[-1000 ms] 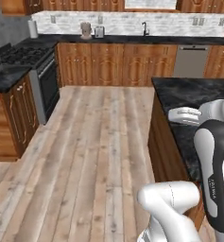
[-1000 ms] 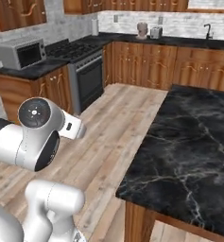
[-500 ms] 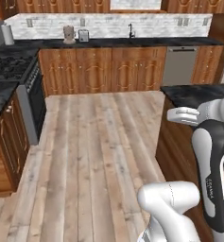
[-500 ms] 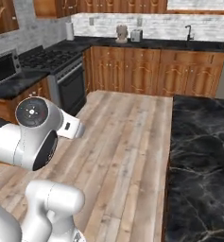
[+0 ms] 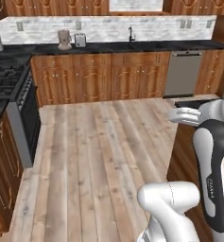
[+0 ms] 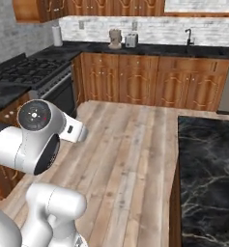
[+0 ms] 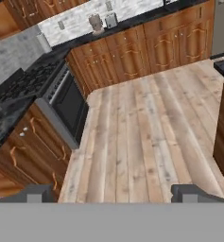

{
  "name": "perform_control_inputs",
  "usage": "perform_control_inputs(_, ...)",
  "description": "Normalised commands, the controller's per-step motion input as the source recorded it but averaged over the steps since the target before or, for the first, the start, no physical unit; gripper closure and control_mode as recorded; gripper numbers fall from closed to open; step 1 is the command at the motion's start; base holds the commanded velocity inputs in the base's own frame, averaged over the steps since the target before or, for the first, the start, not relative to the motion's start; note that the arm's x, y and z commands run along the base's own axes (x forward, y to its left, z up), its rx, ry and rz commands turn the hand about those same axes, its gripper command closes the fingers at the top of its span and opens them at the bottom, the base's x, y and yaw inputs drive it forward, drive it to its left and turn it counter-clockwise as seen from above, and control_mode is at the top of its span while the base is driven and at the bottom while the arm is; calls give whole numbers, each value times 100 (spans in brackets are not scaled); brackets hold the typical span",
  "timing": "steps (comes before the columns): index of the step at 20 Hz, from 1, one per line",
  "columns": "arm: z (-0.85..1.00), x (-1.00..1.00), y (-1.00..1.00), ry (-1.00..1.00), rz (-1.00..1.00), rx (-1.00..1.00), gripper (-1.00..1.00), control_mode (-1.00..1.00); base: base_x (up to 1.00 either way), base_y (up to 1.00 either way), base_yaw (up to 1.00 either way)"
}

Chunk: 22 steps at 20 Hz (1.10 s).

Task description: Take the cupcakes from the fridge and place them on the empty tray on the dining counter.

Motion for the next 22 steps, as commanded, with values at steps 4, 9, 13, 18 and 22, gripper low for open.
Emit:
perform_control_inputs(4,0,0,0,0,0,0,-100,100,100,4,0)
perform_control_inputs(9,0,0,0,0,0,0,-100,100,100,0,-19)
perform_control_inputs(13,0,0,0,0,0,0,-100,100,100,0,-17)
perform_control_inputs(18,0,0,0,0,0,0,-100,100,100,0,-14)
perform_control_inputs(22,0,0,0,0,0,0,-100,100,100,0,-15)
